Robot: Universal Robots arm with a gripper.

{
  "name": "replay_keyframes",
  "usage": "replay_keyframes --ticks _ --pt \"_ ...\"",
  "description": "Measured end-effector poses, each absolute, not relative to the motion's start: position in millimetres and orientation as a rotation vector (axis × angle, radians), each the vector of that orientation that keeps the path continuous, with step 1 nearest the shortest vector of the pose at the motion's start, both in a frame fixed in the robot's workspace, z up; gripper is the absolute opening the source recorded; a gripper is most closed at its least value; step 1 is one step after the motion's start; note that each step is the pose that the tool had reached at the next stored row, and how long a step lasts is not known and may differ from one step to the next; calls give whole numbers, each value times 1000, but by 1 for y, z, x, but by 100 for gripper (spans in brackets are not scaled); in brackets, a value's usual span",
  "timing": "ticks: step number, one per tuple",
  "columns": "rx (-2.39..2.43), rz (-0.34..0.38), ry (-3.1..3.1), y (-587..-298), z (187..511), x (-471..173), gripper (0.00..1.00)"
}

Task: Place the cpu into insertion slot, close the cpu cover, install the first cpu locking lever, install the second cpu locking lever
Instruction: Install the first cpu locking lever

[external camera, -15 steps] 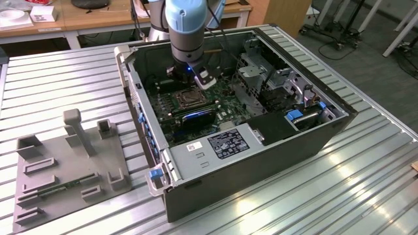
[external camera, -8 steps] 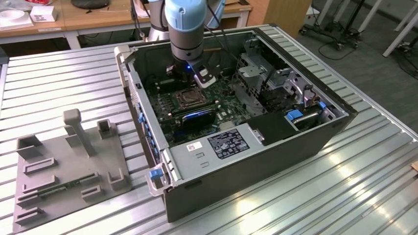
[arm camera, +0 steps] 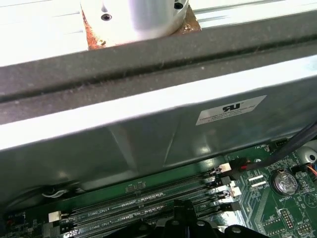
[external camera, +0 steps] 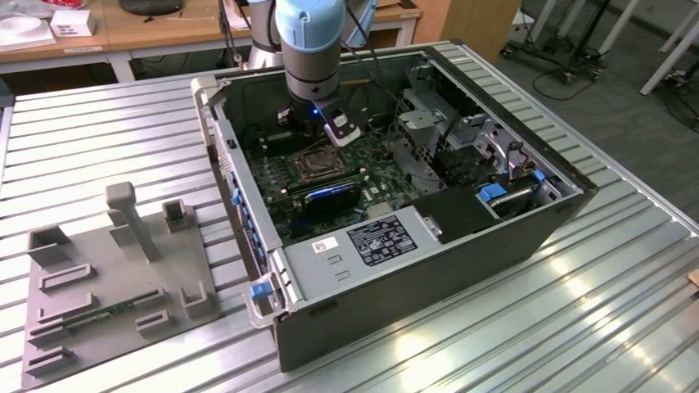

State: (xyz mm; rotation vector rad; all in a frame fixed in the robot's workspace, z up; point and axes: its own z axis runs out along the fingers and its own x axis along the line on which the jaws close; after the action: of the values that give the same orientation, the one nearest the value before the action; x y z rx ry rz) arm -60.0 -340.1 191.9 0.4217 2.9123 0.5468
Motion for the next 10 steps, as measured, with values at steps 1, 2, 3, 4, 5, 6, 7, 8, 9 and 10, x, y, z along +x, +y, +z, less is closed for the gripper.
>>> replay_keyframes --ticks 1,2,3,4,5,6,7,8,9,10 --pt "422 547 2912 -340 192 -60 11" --pt "422 547 2912 -340 192 -60 11" --pt "422 547 2912 -340 192 -60 11" --pt "422 547 2912 -340 192 -60 11" --pt "422 546 2912 -340 192 -60 11" --pt "422 546 2913 -340 192 -60 11" --pt "422 547 2912 -339 192 -60 11" --pt "422 547 2912 -338 192 -61 11" --pt "422 548 2912 -338 192 -61 11" --pt "422 549 2912 -337 192 -61 11"
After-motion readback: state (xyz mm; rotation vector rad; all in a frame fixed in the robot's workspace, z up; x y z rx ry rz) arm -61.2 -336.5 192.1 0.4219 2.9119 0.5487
